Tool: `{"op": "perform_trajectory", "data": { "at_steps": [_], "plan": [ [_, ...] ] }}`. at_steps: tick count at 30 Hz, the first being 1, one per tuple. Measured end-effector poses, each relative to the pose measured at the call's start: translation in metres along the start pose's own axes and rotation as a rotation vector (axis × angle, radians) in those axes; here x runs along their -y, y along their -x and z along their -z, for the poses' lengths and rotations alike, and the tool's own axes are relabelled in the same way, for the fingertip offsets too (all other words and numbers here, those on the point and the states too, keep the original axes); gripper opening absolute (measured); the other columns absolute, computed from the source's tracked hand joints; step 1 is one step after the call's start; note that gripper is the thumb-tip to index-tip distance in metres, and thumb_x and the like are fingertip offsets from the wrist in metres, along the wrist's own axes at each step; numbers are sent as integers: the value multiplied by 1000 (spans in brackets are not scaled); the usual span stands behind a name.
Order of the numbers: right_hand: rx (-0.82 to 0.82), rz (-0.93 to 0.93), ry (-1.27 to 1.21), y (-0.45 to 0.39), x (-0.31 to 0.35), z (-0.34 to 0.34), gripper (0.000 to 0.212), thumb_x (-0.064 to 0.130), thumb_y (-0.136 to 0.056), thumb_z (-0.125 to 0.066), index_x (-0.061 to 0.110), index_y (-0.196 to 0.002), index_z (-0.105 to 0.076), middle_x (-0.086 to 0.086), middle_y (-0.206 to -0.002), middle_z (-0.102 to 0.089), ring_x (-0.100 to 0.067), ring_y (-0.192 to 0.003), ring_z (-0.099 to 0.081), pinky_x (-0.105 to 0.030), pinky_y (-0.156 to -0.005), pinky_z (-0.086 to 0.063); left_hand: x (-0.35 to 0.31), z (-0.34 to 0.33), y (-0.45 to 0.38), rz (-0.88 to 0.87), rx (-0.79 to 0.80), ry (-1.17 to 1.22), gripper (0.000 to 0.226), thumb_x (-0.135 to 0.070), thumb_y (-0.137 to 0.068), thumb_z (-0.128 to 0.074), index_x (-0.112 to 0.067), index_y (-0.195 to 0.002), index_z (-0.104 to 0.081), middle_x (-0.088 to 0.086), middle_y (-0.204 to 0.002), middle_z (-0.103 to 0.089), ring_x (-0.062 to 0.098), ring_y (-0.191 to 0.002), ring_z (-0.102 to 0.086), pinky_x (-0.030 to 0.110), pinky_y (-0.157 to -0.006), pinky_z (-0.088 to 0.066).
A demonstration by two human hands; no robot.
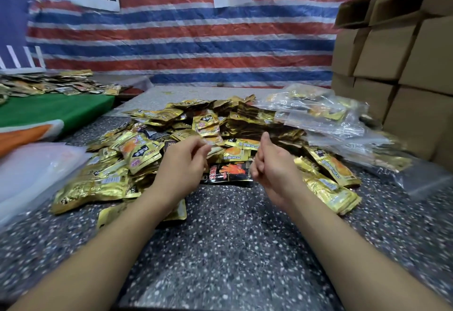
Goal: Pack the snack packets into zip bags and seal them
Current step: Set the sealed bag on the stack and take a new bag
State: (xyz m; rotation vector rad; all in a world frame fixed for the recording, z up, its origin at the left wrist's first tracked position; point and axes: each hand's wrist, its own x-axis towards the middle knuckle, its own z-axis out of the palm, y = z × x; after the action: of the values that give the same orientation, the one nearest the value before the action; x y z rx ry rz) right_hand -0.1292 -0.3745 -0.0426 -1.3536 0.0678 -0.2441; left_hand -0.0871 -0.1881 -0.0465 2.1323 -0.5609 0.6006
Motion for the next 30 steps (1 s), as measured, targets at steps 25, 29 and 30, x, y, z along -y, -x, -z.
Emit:
{"op": "perform_trajectory", "data": {
  "at_steps": [25, 29, 30],
  "plan": [
    [186, -64, 285, 6, -18, -20, 73, 52, -104, -32, 21, -39, -44, 0, -40, -43, -15, -40, -45, -25, -49, -37, 112, 130, -62, 558, -202, -768, 48, -32, -98, -49, 5, -128, -43, 28, -126, -50, 44, -115, -50, 54, -93, -45],
    [179, -81, 330, 5, -19, -20, 71, 52, -104, -33, 20, -42, -45, 0, -41, -43, -15, -40, -46, -25, -49, -36, 150, 154, -51, 722, -93, -800, 60, -38, -97, -50, 2, -141, -37, 30, -141, -42, 48, -128, -41, 52, -102, -42],
    [178, -87, 334, 6, -19, -20, 69, 52, -104, -33, 19, -44, -45, 0, -41, -43, -15, -40, -46, -24, -47, -36, 157, 156, -48, 763, -75, -804, 64, -40, -98, -50, 0, -145, -32, 30, -145, -38, 47, -132, -38, 52, -106, -38]
  ]
}}
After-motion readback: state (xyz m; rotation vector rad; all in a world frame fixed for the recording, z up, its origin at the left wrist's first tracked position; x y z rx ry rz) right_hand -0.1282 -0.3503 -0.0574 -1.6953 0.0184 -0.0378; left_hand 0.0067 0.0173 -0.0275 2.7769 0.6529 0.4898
